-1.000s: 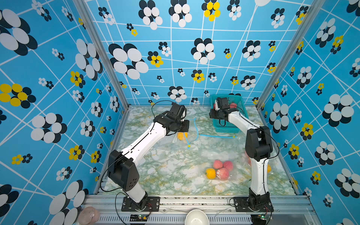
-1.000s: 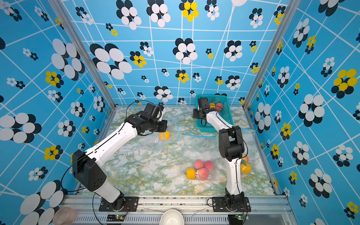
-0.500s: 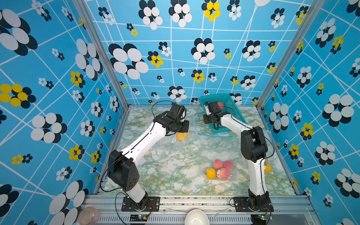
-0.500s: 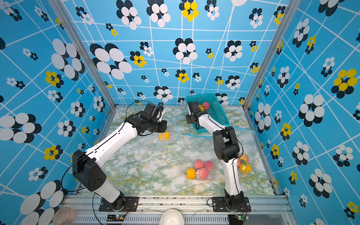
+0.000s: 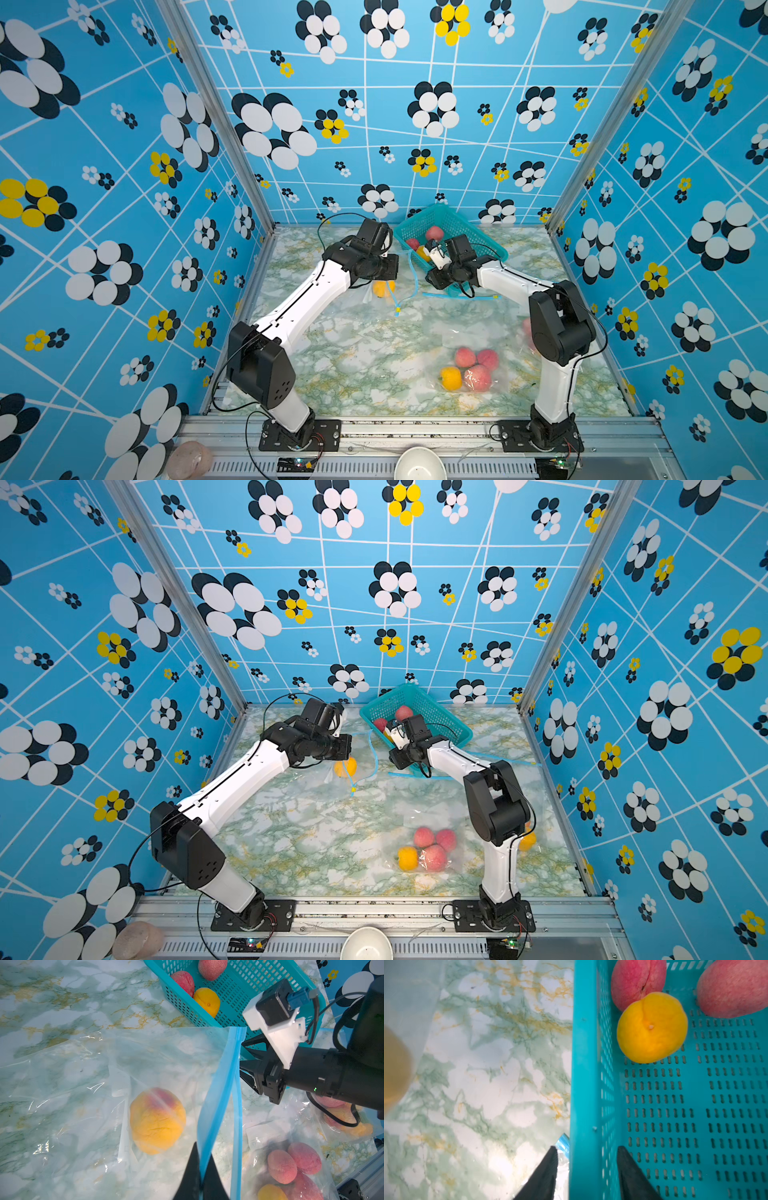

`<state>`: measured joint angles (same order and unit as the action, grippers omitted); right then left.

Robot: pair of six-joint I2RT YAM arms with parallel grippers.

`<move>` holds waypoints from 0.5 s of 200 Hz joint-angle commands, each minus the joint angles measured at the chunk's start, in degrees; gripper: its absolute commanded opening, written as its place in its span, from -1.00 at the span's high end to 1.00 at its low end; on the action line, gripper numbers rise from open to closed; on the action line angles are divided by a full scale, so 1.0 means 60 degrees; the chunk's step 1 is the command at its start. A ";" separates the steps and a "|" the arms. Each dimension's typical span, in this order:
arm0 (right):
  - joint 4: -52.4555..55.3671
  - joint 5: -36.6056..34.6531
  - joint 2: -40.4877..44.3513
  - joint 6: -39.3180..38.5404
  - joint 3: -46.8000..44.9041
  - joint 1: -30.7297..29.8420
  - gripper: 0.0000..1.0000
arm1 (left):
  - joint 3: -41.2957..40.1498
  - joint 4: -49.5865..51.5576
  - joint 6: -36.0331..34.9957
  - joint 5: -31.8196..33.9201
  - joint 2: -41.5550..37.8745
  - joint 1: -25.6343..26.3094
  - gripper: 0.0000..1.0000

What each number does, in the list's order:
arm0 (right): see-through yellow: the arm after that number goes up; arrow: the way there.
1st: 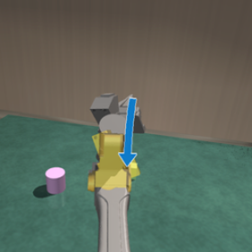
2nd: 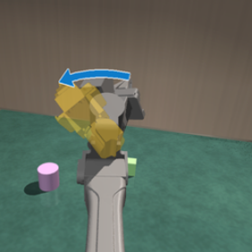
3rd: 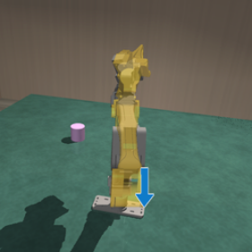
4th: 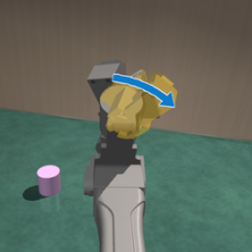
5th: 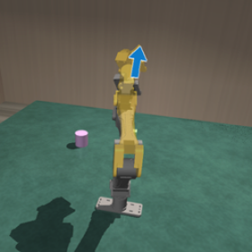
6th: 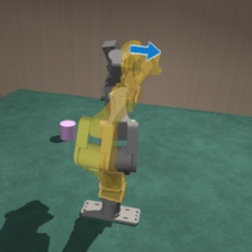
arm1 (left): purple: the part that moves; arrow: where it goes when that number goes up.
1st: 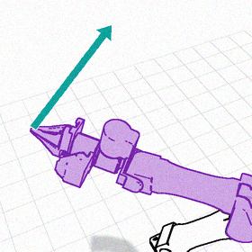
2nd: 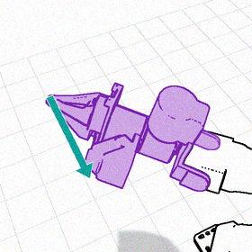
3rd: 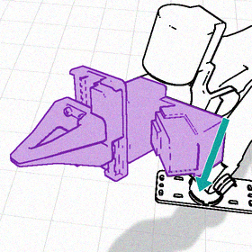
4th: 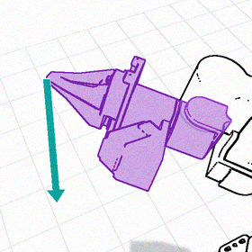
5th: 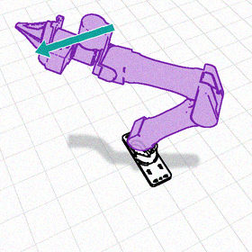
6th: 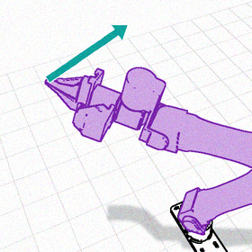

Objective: Place the peach in a zip-top bag and seal the zipper
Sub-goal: Adjust the basket at the center of the board.

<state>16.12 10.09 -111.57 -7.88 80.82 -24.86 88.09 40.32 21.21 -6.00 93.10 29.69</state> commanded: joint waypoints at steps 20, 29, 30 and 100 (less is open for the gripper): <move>-0.0353 0.1028 0.1520 0.3841 -0.0902 0.1816 -0.25 | -0.0250 0.0036 -0.0133 0.0167 -0.0419 -0.0041 0.87; -0.0886 0.1372 0.1916 0.4642 -0.1422 0.2103 -0.32 | -0.0268 0.0033 -0.0123 0.0167 -0.0427 -0.0045 0.87; -0.0937 0.1391 0.1957 0.4721 -0.1476 0.2142 -0.34 | -0.0268 0.0033 -0.0123 0.0166 -0.0428 -0.0043 0.87; -0.0683 -0.0646 0.3086 0.6142 -0.2482 0.2954 -0.42 | -0.0378 -0.0055 -0.0078 0.0103 -0.0504 -0.0011 0.87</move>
<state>10.55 12.88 -94.00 24.23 66.83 -8.47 86.96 40.25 21.23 -6.00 92.44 29.69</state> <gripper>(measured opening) 0.708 0.065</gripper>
